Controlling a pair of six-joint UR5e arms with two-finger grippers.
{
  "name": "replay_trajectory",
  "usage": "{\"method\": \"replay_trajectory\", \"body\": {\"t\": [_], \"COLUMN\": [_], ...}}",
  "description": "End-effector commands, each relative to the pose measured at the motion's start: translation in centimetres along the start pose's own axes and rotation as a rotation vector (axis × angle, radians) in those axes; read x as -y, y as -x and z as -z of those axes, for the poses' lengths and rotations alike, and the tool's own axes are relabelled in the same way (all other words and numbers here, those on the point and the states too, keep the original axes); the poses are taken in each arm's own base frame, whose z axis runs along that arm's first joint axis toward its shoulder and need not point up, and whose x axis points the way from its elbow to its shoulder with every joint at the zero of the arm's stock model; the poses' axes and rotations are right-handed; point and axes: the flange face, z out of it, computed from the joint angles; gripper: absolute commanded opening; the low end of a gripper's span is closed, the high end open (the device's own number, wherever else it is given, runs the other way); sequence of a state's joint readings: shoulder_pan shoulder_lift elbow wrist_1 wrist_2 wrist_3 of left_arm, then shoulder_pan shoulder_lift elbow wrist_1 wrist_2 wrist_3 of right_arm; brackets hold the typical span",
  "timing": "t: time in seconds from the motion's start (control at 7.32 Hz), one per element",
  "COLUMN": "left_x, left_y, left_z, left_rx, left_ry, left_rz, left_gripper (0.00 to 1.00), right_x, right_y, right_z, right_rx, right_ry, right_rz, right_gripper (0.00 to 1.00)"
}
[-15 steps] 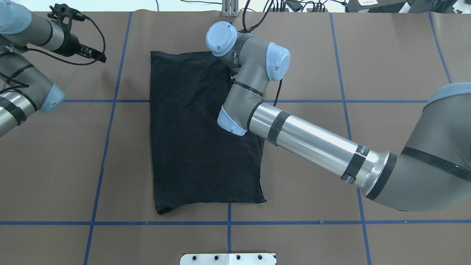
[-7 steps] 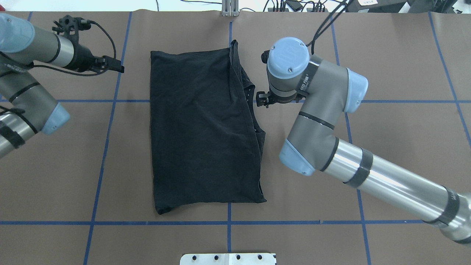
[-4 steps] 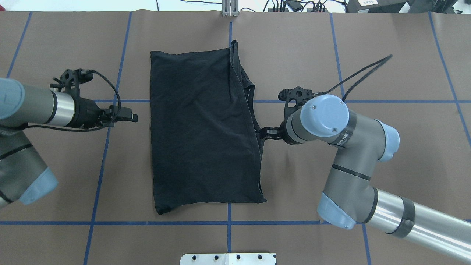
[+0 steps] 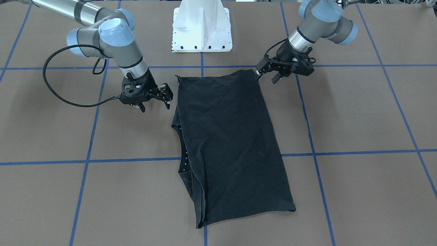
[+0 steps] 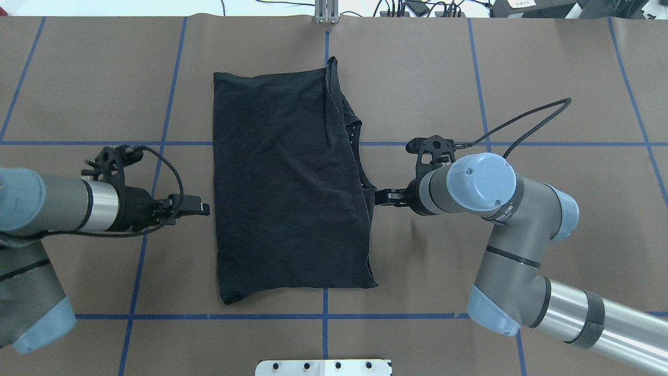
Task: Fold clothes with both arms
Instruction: 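Move the right gripper to the shirt's side while the left approaches the near corner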
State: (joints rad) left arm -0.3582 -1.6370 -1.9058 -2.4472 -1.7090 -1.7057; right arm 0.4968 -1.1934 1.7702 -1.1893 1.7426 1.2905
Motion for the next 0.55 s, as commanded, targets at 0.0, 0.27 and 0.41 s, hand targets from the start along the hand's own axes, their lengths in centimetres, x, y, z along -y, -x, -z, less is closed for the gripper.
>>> {"method": "replay_trajectory", "body": {"t": [0.0, 0.27, 0.41], "left_x": [-4.6, -4.9, -5.2], "left_y": [0.9, 1.3, 1.5], "left_z": [-2.5, -3.6, -4.0], "left_rx": [0.012, 0.022, 0.028], "left_ry": [-0.031, -0.045, -0.041], "left_rz": [0.136, 0.205, 0.206], "left_gripper": [1.0, 0.82, 0.77], "right_x": [-0.1, -0.3, -0.4], "right_y": [0.9, 1.2, 1.2], "right_z": [0.3, 0.7, 0.6], "right_rx": [-0.027, -0.02, -0.02], "right_ry": [0.014, 0.015, 0.016], "right_rz": [-0.028, -0.025, -0.026], "right_gripper": [1.0, 1.0, 1.0]}}
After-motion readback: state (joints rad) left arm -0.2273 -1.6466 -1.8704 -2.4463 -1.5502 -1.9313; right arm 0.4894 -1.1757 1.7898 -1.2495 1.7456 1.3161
